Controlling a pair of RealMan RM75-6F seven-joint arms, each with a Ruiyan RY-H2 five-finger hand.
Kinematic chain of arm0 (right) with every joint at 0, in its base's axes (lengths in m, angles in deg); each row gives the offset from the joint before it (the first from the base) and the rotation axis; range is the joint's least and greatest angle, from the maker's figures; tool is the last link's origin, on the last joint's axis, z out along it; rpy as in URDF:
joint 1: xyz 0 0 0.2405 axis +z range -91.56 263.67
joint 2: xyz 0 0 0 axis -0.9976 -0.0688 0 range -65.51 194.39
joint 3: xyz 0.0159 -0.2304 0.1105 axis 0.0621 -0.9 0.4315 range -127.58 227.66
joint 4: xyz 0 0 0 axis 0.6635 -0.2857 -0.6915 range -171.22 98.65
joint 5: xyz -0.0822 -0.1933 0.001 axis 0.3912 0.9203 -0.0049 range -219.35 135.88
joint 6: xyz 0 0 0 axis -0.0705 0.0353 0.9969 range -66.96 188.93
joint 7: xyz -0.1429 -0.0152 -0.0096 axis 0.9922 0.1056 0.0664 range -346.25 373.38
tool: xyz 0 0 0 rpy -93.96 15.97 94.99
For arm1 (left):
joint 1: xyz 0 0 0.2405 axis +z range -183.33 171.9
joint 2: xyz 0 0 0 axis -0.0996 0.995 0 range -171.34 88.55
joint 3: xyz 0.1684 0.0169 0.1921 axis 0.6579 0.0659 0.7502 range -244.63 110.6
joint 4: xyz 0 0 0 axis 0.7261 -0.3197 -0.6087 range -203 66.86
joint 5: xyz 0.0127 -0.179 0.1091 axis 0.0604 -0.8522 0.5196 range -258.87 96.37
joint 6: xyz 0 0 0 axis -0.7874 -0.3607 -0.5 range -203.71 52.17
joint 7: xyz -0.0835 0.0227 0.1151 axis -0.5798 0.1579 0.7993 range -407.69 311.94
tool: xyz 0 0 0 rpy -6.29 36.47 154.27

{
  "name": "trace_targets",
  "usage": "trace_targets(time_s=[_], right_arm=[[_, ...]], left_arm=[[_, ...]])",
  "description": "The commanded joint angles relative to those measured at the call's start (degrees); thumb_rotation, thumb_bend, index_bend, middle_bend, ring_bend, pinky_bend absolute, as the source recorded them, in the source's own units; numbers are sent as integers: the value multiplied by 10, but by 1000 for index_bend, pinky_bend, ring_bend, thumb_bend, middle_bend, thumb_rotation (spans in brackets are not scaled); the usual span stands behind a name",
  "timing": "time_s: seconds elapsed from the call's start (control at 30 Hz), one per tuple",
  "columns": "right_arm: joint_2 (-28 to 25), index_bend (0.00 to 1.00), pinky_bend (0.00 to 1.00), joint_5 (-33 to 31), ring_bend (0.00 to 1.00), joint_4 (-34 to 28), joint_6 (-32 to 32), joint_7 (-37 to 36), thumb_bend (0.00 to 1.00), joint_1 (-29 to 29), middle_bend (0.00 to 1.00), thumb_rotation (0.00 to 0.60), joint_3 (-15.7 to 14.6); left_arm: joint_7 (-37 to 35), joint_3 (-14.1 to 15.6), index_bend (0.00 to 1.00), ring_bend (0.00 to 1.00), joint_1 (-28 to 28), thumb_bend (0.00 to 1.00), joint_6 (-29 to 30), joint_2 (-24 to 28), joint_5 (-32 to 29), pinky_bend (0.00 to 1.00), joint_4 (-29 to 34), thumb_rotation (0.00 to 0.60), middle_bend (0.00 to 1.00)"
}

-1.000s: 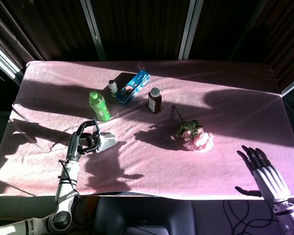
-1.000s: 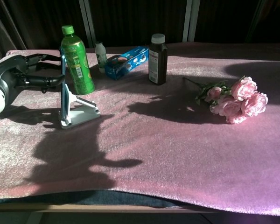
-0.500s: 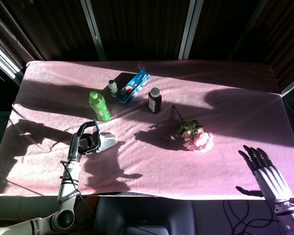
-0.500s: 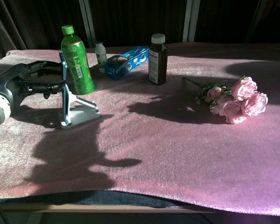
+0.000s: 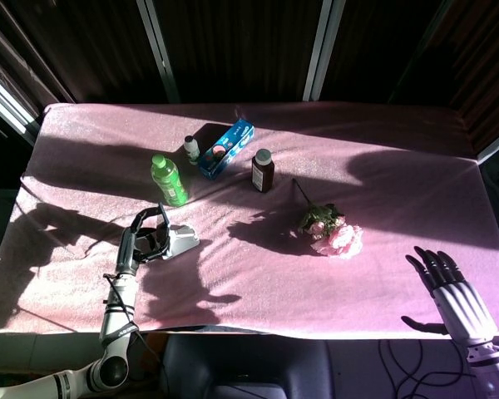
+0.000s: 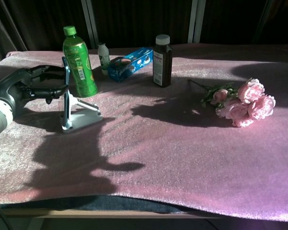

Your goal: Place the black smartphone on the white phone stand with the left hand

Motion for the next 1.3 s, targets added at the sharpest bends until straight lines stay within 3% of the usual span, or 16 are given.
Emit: trace_targets(time_s=[0.03,0.53,0.7,0.9,1.2,1.3], right_arm=[[0,0,0,0,0,0,0,-1,187,0,0,600,0],[-2,0,0,1,0,0,1,-1,187,0,0,600,-1],[-1,0,0,-1,0,-1,4,1,187,1,0,600,0],[-1,0,0,-3,0,-2,5,4,187,1,0,600,0],[0,0,0,-3,0,-2,5,5,187,0,0,600,1],[1,0,0,-3,0,-2,5,7,187,0,0,600,1]], left_arm=[[0,-1,683,745,1,361,0,0,2,301,2,600,998],[-4,1,626,684,3,362,-18,5,10,270,1,600,913],[-10,7,572,579,5,359,-13,7,35,241,-2,600,801],[-20,14,533,526,3,354,-40,19,36,237,-1,600,718],[-30,15,390,401,1,334,-54,25,39,203,-5,600,538],[-34,18,314,338,2,321,-56,27,46,194,-5,600,434]])
